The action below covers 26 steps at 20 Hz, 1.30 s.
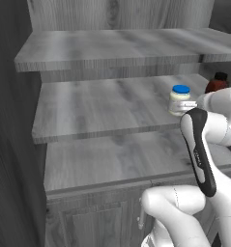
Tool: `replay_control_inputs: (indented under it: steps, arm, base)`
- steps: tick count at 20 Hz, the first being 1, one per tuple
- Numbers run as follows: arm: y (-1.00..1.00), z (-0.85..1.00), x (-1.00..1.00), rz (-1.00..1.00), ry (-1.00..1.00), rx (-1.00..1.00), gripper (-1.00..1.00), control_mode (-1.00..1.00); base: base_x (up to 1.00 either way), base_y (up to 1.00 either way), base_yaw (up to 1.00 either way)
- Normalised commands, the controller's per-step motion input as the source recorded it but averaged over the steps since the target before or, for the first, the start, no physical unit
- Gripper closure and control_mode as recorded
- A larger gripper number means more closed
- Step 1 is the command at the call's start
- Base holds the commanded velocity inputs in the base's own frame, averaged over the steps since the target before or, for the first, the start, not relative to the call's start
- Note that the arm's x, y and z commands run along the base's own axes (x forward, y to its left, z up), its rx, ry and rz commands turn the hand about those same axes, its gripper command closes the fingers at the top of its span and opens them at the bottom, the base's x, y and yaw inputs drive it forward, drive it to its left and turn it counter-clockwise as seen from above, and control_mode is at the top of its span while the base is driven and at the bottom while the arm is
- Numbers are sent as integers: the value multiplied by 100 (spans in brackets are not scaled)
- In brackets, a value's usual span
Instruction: Collect the paprika, mayonnaise, and shaker from the cabinet and place them next to the stove.
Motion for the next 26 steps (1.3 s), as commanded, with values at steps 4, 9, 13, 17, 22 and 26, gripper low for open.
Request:
replay_control_inputs:
  steps: [4,9,13,17,22,26]
  arm:
    - [0,0,0,0,0,0,-100,-100]
    - [-2,0,0,0,1,0,-100,-100]
    - [-11,0,0,0,0,0,-100,-100]
    - [-14,0,0,0,0,0,-100,-100]
    - [-14,0,0,0,0,1,-100,-100]
    - [-4,1,4,0,0,0,-100,-100]
  base:
    - [0,0,0]
    - [0,0,0]
    - [0,0,0]
    - [0,0,0]
    - [0,0,0]
    - [0,0,0]
